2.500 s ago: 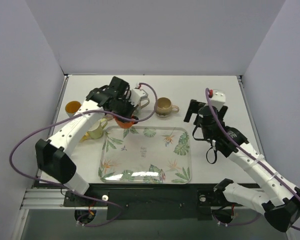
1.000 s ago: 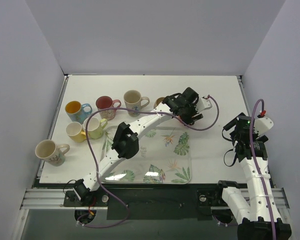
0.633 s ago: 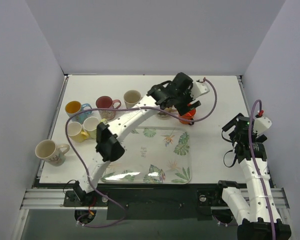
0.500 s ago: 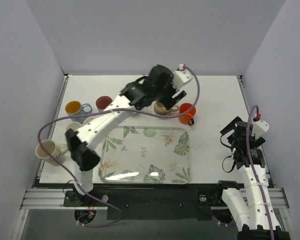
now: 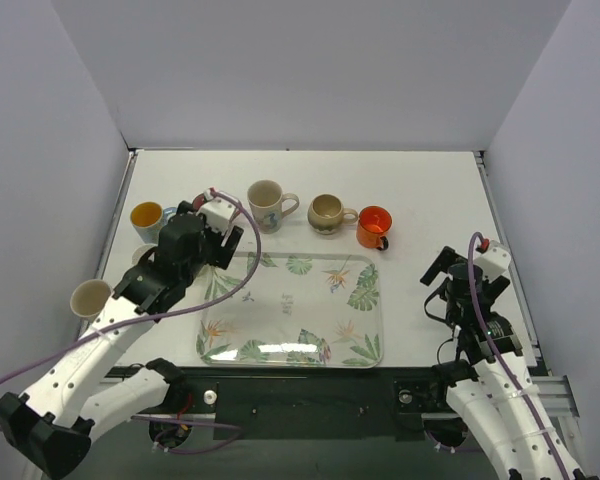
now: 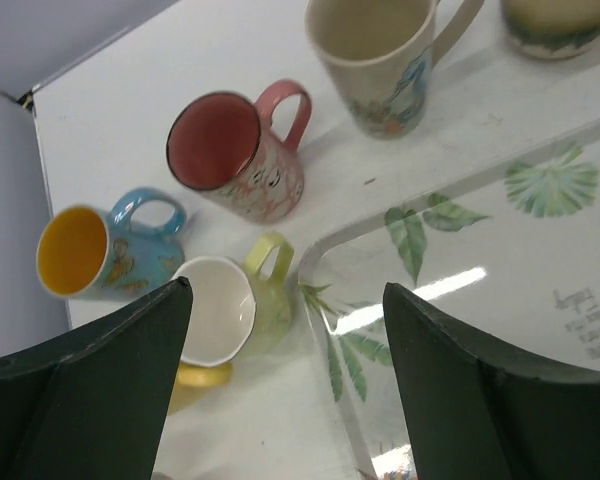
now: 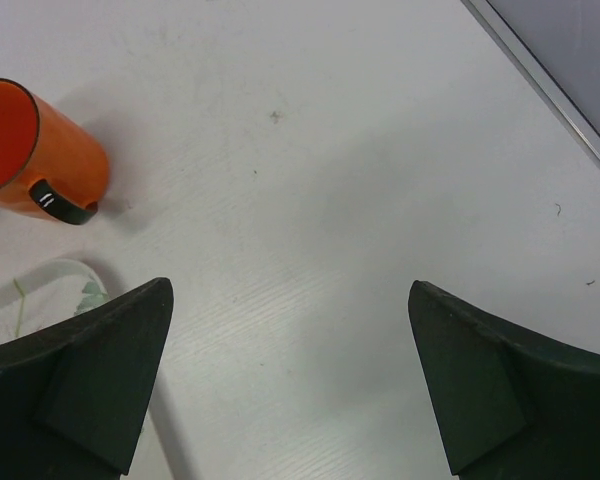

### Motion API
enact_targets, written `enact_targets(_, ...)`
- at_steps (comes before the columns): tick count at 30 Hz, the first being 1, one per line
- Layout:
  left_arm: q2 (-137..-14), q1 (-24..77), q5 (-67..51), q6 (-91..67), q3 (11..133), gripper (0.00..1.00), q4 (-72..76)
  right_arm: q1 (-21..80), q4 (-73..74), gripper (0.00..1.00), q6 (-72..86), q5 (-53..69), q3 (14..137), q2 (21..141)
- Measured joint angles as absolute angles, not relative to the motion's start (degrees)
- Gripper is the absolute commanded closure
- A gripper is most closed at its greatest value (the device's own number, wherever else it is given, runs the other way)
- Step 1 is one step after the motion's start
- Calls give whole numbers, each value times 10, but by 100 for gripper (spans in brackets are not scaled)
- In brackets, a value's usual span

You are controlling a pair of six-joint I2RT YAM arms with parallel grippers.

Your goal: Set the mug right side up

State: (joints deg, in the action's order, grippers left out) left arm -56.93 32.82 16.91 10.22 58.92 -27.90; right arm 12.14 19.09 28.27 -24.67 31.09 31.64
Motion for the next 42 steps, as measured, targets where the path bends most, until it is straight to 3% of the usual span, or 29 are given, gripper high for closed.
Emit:
enact_targets(7,-479,312,241,75,393,12,-190,139,169,2,280,-274,255,299)
enact_targets(12,-472,310,258,48,320,12,-135,146,150,2,279,-294,235,297)
enact_targets(23,-459,294,284,33,247,12,-41,150,135,2,276,-315,226,282)
enact_targets(42,-467,281,281,22,243,13,-30,150,134,2,276,-316,225,282)
